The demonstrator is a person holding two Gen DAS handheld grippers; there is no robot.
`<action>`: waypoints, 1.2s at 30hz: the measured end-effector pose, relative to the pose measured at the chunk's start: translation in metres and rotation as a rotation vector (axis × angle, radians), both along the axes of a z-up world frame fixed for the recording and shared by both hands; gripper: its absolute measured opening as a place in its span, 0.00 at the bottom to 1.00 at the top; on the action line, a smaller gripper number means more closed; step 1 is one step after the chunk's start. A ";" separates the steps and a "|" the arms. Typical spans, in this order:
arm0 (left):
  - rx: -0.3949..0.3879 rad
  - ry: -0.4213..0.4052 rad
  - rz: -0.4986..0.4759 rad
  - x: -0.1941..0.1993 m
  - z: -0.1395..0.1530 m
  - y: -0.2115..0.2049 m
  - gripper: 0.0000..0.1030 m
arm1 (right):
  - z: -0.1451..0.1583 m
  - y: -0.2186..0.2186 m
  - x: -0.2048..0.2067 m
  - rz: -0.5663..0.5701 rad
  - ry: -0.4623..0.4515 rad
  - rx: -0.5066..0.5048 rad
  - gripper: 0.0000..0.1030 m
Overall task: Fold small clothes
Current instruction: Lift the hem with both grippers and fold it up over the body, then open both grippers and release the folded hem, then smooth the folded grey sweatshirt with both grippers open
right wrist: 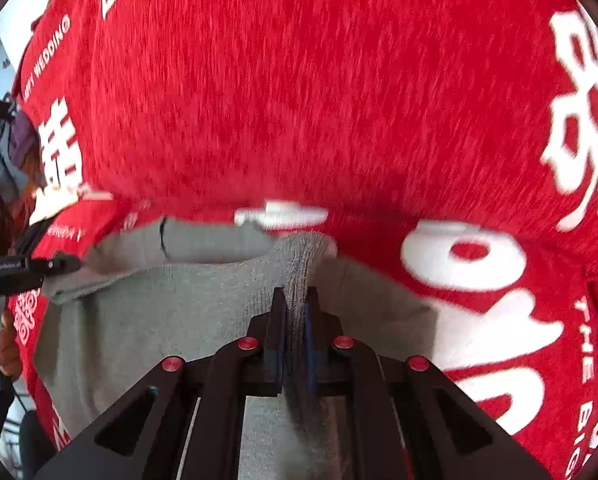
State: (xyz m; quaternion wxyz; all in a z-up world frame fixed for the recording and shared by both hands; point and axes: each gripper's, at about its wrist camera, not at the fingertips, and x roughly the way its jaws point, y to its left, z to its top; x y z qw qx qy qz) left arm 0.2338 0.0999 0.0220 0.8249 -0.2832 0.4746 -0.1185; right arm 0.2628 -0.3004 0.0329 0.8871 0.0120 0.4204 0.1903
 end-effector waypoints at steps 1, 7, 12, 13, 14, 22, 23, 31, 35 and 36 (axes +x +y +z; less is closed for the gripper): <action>0.011 0.000 0.006 0.005 0.001 -0.001 0.13 | 0.002 0.001 0.003 -0.012 -0.018 -0.013 0.08; -0.003 0.186 0.055 0.045 -0.045 0.002 0.14 | -0.019 0.005 0.030 -0.086 0.022 -0.070 0.09; -0.126 0.224 0.045 0.050 -0.047 0.015 0.36 | -0.036 0.006 0.042 -0.121 0.097 -0.108 0.23; -0.149 0.216 0.034 0.051 -0.042 0.019 0.46 | -0.031 0.000 0.040 -0.141 0.082 -0.092 0.30; -0.159 0.189 0.043 0.048 -0.033 0.025 0.64 | -0.024 -0.008 0.037 -0.170 0.064 -0.076 0.34; -0.099 0.030 0.074 0.017 0.020 0.046 0.99 | 0.015 -0.034 -0.019 -0.166 -0.008 -0.015 0.49; -0.024 0.025 0.021 0.014 0.021 0.031 0.99 | 0.017 -0.032 -0.025 -0.157 -0.012 -0.017 0.49; 0.341 0.040 -0.222 0.022 -0.023 -0.061 0.99 | -0.019 0.037 -0.051 0.025 0.083 -0.054 0.52; 0.358 -0.010 -0.139 0.004 -0.038 -0.028 0.98 | -0.052 0.020 -0.045 -0.095 0.057 -0.250 0.59; 0.376 -0.005 -0.142 0.001 -0.041 -0.024 0.98 | -0.053 0.007 -0.046 -0.104 0.048 -0.200 0.59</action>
